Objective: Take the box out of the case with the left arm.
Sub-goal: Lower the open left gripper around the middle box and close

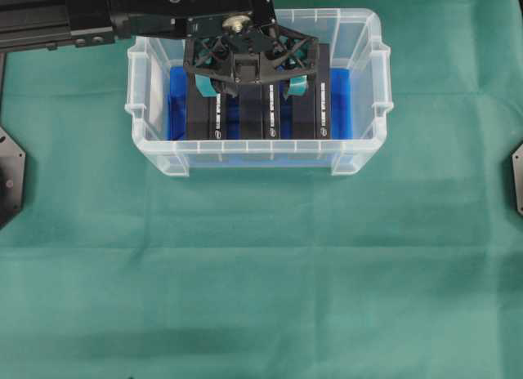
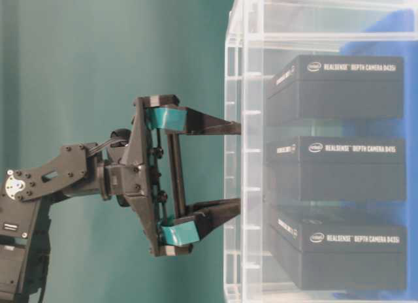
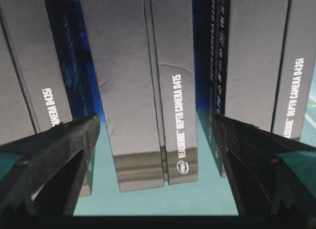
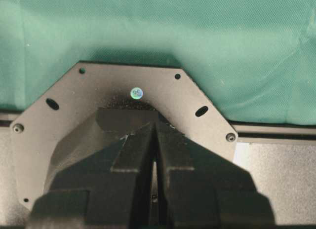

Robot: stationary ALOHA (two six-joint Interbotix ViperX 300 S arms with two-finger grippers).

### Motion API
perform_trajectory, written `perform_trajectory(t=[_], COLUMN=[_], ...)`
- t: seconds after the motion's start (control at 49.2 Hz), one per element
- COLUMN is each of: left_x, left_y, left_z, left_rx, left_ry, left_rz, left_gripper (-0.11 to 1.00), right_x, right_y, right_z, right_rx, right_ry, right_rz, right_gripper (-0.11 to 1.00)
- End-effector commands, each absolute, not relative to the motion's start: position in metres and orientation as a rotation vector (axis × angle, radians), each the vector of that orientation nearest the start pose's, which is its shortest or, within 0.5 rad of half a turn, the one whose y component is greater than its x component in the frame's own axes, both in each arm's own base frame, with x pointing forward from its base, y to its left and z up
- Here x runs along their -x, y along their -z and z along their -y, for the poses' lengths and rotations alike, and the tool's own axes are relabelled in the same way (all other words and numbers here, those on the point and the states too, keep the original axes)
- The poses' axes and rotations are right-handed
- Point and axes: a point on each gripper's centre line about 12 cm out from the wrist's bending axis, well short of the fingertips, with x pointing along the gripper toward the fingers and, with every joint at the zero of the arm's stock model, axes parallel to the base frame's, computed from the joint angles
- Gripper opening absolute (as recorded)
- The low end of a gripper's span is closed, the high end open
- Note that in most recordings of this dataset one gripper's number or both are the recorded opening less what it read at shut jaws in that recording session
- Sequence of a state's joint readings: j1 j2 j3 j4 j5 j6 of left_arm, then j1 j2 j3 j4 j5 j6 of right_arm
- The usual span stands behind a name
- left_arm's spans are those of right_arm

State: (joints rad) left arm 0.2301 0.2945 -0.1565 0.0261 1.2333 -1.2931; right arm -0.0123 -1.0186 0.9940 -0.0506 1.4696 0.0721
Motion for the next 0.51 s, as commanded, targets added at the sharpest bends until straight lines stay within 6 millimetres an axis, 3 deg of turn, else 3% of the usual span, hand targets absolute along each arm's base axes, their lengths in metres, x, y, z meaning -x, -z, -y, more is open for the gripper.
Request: perform_trajectory(t=[0.0, 0.488], left_x=[-0.452, -0.449], left_y=[-0.25, -0.233], left_z=[-0.112, -0.118], left_rx=[1.209, 1.214], left_ry=[-1.048, -1.057], left_rz=[-1.0, -0.991], left_gripper=[0.97, 0.97], right_x=[-0.093, -0.094], right_y=[-0.232, -0.233], right_z=[0.007, 0.007], right_rx=[-0.031, -0.031], right_ry=[0.099, 0.099], right_rz=[-1.424, -1.422], right_gripper=[0.01, 0.01])
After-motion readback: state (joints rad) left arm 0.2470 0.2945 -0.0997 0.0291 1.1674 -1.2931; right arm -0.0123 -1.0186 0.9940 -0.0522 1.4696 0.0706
